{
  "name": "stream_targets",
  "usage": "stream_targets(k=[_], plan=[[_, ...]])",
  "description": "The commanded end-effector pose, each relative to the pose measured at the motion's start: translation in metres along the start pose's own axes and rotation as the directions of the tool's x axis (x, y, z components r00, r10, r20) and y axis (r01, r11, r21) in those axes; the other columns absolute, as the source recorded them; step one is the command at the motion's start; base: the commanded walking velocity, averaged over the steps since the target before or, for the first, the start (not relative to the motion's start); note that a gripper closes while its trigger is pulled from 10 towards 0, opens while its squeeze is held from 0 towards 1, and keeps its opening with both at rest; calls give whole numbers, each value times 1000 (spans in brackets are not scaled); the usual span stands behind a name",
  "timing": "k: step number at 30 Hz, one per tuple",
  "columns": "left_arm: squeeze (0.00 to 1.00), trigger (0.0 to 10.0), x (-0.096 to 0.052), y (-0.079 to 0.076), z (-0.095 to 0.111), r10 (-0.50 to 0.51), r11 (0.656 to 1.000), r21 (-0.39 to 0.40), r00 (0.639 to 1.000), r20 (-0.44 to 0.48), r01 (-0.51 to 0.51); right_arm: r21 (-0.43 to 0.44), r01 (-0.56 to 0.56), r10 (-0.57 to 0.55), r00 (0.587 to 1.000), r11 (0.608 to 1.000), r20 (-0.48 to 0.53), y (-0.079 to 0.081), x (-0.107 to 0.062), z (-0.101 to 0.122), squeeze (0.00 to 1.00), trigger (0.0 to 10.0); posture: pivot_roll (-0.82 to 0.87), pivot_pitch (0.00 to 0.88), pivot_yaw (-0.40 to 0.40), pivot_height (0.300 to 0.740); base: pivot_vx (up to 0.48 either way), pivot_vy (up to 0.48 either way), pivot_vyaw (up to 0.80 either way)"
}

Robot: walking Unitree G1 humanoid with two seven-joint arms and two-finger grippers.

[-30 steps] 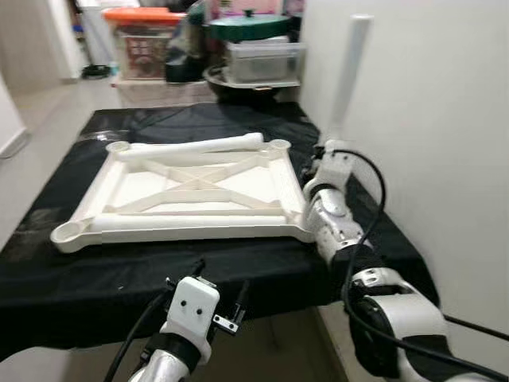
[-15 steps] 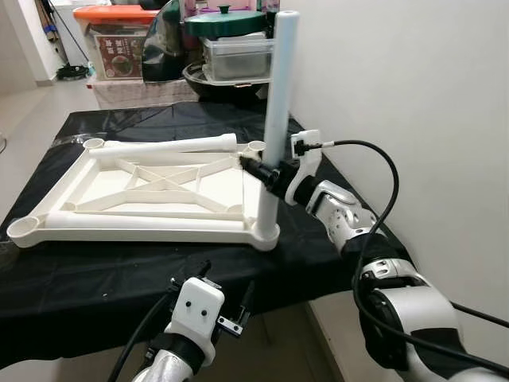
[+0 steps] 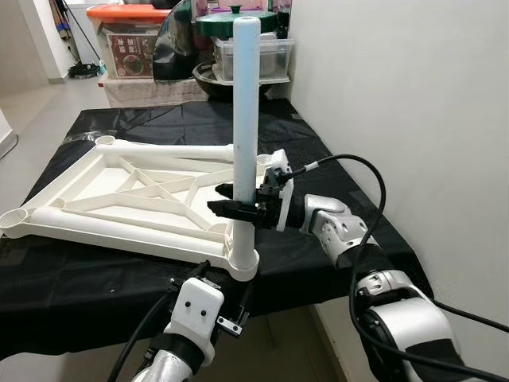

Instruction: Building children table

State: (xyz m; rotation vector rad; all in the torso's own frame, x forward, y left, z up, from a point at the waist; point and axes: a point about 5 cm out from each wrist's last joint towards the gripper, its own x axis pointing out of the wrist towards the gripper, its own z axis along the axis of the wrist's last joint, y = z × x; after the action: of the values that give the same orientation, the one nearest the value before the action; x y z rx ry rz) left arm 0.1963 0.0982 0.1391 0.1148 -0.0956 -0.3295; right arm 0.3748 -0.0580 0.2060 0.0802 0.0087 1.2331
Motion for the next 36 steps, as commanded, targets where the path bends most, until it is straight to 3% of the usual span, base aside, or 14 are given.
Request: stream_targets(k=[1,6,9,10,12,14,16,21,26,27,28,31,32,36], plan=[[0,10000,-1,1,-1,2,1000,5,1000,-13,-2,36,243,-243,970,969,1,-14,1,-2,0,0,48,26,-52,740,0,0,0],[0,10000,-1,1,-2,1,1000,4,1000,-14,-1,23,470,-469,883,883,-15,-29,-8,-1,0,0,44,26,-50,740,0,0,0],[0,10000,-1,1,-2,0,1000,4,1000,-13,0,9,755,-755,655,655,-28,-51,-33,-2,0,0,44,26,-50,740,0,0,0],[0,10000,-1,1,-2,0,1000,4,1000,-13,0,9,755,-755,655,655,-28,-51,-33,-2,0,0,44,26,-50,740,0,0,0],[0,10000,-1,0,-2,-1,1000,4,1000,-13,1,4,903,-903,429,429,-26,-62,-56,-3,0,0,44,26,-50,740,0,0,0],[0,10000,-1,0,-2,-1,1000,4,1000,-13,1,4,903,-903,429,429,-26,-62,-56,-3,0,0,44,26,-50,740,0,0,0],[0,10000,-1,0,-2,-3,1000,4,1000,-14,3,28,975,-975,222,222,-11,-67,-73,-5,0,0,44,26,-50,740,0,0,0],[0,10000,-1,0,-2,-2,1000,4,1000,-15,2,85,996,-999,-9,-12,-34,-66,-83,-12,0,0,44,26,-50,740,0,0,0],[0,10000,-1,1,-2,-1,1000,4,1000,-14,1,94,994,-996,-48,-55,-73,-60,-75,-21,0,0,44,26,-50,740,0,0,0],[0,10000,-1,1,-2,-1,1000,5,1000,-14,1,101,994,-996,-34,-42,-81,-57,-67,-24,0,1843,44,26,-50,740,0,0,0],[0,10000,-1,1,-2,1,1000,5,1000,-15,0,106,994,-997,-1,-9,-81,-54,-60,-25,0,10000,44,26,-50,740,0,0,0],[0,10000,-1,1,-2,2,1000,5,1000,-15,-2,104,994,-997,29,22,-66,-52,-54,-24,0,10000,43,31,-50,740,0,0,0],[0,10000,-1,1,-2,1,1000,4,1000,-15,-1,105,993,-997,65,59,-52,-52,-52,-23,1000,10000,43,31,-50,740,0,0,0],[0,10000,-1,1,-2,0,1000,3,1000,-15,0,107,989,-994,103,100,-20,-51,-50,-21,1000,10000,40,32,-52,740,0,0,0]])
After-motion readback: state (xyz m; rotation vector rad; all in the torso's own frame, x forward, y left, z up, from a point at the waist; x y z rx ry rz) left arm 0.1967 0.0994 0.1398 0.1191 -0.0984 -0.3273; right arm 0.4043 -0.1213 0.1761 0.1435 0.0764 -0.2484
